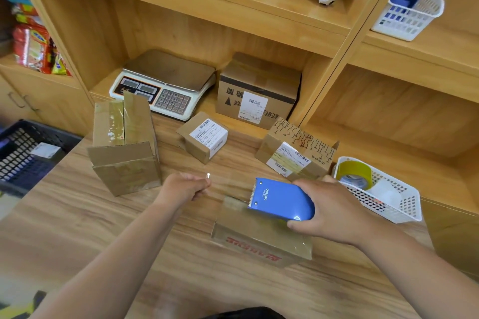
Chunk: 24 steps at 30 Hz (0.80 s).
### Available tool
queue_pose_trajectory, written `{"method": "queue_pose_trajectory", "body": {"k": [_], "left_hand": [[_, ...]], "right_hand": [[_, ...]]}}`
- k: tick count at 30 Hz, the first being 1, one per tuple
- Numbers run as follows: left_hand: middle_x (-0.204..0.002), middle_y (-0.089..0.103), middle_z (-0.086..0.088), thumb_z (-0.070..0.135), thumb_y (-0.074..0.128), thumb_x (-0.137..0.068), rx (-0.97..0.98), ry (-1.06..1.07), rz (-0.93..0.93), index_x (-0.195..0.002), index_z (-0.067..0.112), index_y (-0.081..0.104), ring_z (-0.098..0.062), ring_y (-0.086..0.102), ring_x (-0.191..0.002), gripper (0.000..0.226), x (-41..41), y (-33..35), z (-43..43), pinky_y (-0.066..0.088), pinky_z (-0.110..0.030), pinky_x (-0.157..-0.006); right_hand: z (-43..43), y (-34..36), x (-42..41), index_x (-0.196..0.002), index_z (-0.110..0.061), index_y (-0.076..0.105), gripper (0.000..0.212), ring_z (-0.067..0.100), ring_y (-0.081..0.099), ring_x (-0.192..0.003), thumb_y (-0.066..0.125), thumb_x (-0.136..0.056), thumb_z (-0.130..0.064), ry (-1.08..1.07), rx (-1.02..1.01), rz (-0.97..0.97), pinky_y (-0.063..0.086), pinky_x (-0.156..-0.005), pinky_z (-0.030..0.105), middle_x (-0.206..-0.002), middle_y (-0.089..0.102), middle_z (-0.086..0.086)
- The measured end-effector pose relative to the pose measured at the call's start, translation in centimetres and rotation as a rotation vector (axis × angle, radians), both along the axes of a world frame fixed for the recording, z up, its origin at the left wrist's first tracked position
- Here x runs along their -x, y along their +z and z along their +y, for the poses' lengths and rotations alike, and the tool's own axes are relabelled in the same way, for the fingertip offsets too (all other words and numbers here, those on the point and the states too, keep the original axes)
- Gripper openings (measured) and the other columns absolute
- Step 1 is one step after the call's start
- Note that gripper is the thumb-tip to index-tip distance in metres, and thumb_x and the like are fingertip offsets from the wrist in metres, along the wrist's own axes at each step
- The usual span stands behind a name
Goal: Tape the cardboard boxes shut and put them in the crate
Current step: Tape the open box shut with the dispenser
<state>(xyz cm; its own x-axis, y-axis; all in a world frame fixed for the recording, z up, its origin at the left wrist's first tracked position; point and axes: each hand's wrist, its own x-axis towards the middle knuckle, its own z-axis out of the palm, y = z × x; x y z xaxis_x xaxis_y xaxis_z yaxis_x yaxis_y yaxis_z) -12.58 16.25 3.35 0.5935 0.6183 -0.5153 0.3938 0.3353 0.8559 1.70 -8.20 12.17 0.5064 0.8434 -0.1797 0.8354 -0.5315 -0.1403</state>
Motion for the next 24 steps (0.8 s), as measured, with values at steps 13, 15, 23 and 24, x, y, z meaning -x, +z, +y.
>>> {"method": "queue_pose_trajectory", "body": {"k": [13, 15, 23, 24], "left_hand": [[-0.053, 0.062, 0.0, 0.009, 0.068, -0.084, 0.084, -0.023, -0.003, -0.074, 0.003, 0.07, -0.008, 0.048, -0.05, 0.012, 0.1, -3.7, 1.0, 0.043, -0.014, -0.05], [-0.056, 0.063, -0.001, 0.009, 0.068, -0.084, 0.098, -0.019, -0.005, -0.074, 0.002, 0.071, -0.009, 0.048, -0.051, 0.012, 0.1, -4.1, 1.1, 0.043, -0.013, -0.05], [-0.054, 0.064, 0.002, 0.009, 0.068, -0.084, 0.116, -0.006, 0.022, -0.072, 0.004, 0.069, -0.009, 0.05, -0.052, 0.014, -0.2, -5.5, 0.7, 0.044, -0.015, -0.052], [-0.054, 0.064, 0.002, 0.009, 0.068, -0.085, 0.115, -0.005, 0.036, -0.07, 0.005, 0.069, -0.01, 0.05, -0.053, 0.015, -0.3, -5.6, 0.5, 0.044, -0.015, -0.053]], "right_hand": [[2.8, 0.7, 0.4, -0.109, -0.039, 0.043, 0.056, 0.012, 0.043, -0.087, 0.056, -0.066, -0.072, 0.027, 0.191, -0.03, 0.029, -0.06, 0.018, -0.098, 0.055, -0.016], [2.9, 0.7, 0.4, -0.109, -0.039, 0.044, 0.057, 0.012, 0.043, -0.088, 0.055, -0.065, -0.073, 0.018, 0.208, -0.031, 0.032, -0.062, 0.02, -0.098, 0.055, -0.016], [3.1, 0.7, 0.6, -0.111, -0.04, 0.042, 0.06, 0.011, 0.043, -0.09, 0.052, -0.064, -0.076, 0.005, 0.232, -0.032, 0.037, -0.065, 0.022, -0.1, 0.055, -0.017], [3.1, 0.6, 0.6, -0.111, -0.04, 0.042, 0.06, 0.011, 0.043, -0.09, 0.052, -0.064, -0.076, 0.005, 0.231, -0.032, 0.038, -0.065, 0.022, -0.1, 0.055, -0.017]]}}
